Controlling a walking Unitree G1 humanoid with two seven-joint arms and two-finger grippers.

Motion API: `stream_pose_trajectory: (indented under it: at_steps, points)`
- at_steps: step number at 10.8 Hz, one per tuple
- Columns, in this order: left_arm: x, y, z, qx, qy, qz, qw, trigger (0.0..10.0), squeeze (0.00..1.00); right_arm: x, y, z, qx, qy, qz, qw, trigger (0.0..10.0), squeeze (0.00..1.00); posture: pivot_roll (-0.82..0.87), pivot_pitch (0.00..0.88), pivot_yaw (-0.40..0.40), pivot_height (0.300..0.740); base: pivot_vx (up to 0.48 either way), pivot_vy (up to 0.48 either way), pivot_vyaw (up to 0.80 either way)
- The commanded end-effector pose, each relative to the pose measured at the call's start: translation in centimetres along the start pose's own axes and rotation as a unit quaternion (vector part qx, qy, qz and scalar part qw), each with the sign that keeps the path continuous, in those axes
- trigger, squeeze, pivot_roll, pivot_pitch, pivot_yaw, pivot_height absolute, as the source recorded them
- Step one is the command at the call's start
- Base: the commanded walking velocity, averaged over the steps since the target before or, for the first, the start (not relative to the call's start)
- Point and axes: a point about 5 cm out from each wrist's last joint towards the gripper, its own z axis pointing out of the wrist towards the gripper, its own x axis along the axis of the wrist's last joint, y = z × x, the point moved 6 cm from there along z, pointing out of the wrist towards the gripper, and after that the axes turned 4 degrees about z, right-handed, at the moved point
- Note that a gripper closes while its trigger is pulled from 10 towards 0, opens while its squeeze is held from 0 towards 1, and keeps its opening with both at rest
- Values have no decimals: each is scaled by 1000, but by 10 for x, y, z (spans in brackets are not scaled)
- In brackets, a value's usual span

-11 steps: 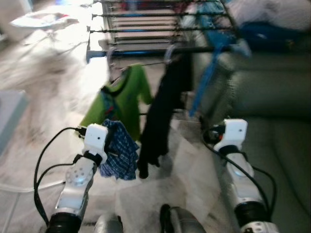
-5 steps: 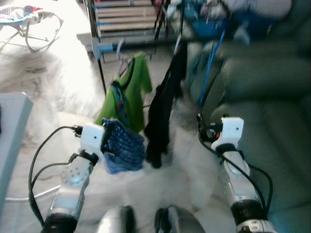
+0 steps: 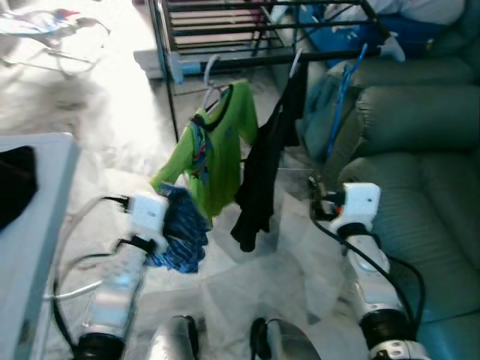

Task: Hang hanger

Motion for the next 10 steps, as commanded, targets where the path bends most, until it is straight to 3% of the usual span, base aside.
stream_pose_trajectory:
  at_steps: [1, 4, 10]
  points:
    - [7, 0, -1, 1, 14, 5, 1000, 10000, 0, -1, 6, -2, -11, 0, -6, 1000, 10000, 0, 45, 139, -59, 740, 289, 0, 0]
    - [11, -1, 2, 4, 22, 4, 1000, 10000, 0, 6, 14, 1, -27, 13, -33, 999, 10000, 0, 40, 140, -60, 740, 350, 0, 0]
    - [12, 0, 3, 3, 24, -1, 1000, 10000, 0, 7, 15, 2, -30, 14, -36, 999, 10000, 0, 39, 139, -65, 740, 437, 0, 0]
